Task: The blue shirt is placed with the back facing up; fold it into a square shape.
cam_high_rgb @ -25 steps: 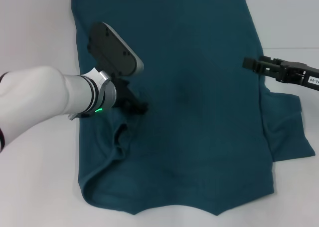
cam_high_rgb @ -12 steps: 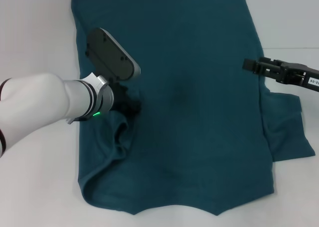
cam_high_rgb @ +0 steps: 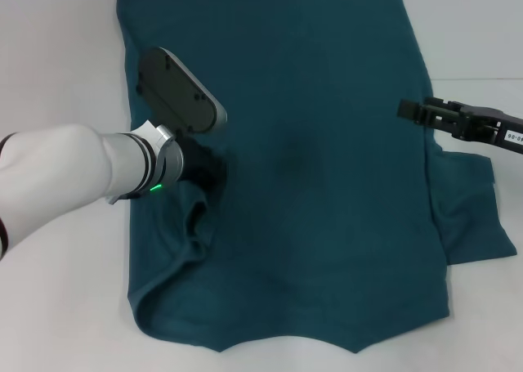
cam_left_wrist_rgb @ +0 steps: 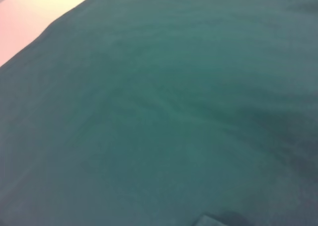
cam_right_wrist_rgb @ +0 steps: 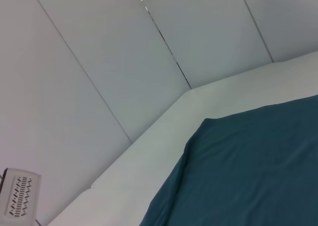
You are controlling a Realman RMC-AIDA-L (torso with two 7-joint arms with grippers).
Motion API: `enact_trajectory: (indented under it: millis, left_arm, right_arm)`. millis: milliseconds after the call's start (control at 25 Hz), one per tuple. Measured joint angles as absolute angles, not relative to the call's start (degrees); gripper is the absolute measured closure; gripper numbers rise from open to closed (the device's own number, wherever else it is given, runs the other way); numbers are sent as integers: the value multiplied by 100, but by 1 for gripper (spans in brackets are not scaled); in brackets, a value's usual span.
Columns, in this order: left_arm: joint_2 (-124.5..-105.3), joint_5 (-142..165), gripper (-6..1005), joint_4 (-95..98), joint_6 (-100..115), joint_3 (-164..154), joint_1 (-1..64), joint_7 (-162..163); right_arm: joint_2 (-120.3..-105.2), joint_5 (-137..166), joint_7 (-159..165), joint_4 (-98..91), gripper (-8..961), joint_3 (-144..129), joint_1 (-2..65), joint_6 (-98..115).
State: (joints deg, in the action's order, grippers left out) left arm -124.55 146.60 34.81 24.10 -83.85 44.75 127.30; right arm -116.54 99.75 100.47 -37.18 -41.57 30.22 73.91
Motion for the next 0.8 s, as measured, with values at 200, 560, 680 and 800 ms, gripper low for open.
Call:
enact_trajectory:
  millis: [200,560,680,800]
  left_arm:
    - [-12462,14658,794,3476,2352,-8384,4461,12728]
    - [-12463,14651,951,3499,2347,-8384,4463,12692]
    - [-12463,14650,952,3539,2346,-8385,4464,12705]
    - [-12463,14614,953,3646,2320,-8385,4448,12722]
  right_arm:
    - [-11654,9975,10046,-3710,133,-4157,3006,7391]
    - [-11654,9975,10046,-3708,132,-4156,3005,7391]
    - [-11654,9975,10046,-3709,133,-4151,3006,7391]
    - [-11654,9975,10046,-3708,133,-4143,3006,7391]
